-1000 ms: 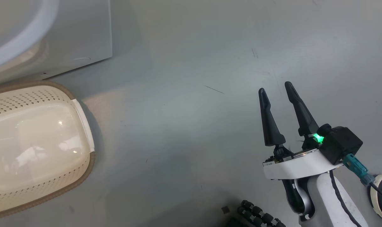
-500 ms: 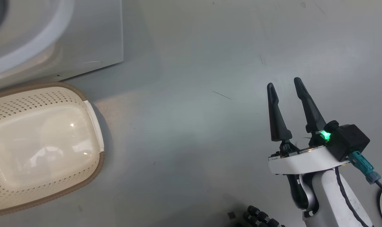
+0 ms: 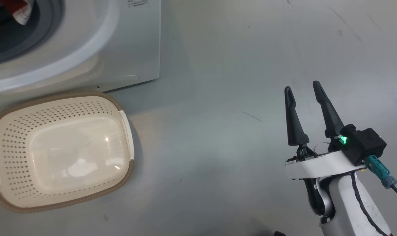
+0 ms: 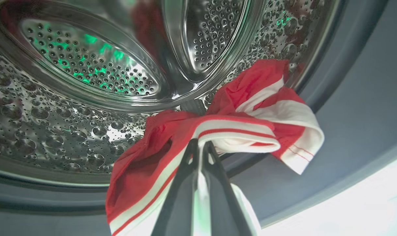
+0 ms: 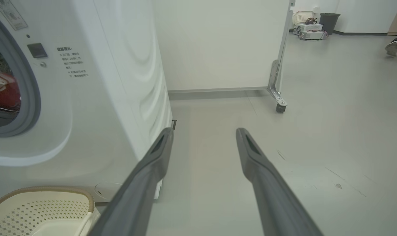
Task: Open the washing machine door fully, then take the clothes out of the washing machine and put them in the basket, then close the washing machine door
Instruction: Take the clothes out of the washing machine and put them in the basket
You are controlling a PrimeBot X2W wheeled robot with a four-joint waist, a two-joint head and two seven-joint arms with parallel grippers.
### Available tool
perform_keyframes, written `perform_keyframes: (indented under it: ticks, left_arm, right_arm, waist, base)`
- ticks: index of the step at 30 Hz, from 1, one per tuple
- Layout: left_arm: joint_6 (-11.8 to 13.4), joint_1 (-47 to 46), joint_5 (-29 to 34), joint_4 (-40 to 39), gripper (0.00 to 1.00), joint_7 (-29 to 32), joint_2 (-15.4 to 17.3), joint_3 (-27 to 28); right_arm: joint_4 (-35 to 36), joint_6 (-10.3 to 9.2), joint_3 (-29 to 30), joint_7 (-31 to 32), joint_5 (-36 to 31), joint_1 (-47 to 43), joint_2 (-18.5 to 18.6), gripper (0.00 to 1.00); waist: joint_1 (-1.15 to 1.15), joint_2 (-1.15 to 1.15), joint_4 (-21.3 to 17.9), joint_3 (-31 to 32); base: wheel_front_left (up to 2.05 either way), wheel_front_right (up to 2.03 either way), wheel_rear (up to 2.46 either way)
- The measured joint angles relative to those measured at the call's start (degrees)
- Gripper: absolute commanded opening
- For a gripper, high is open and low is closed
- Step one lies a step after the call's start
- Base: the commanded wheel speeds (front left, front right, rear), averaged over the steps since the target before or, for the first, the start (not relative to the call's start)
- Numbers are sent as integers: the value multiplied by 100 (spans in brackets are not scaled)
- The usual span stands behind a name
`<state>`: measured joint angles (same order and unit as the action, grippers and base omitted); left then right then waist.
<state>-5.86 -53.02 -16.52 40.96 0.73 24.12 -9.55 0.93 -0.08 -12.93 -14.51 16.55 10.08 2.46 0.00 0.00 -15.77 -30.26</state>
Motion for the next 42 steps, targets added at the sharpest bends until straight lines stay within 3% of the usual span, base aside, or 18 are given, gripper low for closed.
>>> perform_keyframes:
  ticks: [17,42]
  left_arm:
    - [-57,859,-363,52,0,-1379,-491,93]
    - [-101,1974,-464,-1616,0,-1511,-878,234]
  right_arm:
    - [-290,170,156,0,-107,-277,81,100]
    - [-349,298,339,0,-107,-706,79,100]
  waist:
    - [0,0,655,920]
    - [0,0,1215,1815]
  base:
    - [0,0,0]
    - [0,0,0]
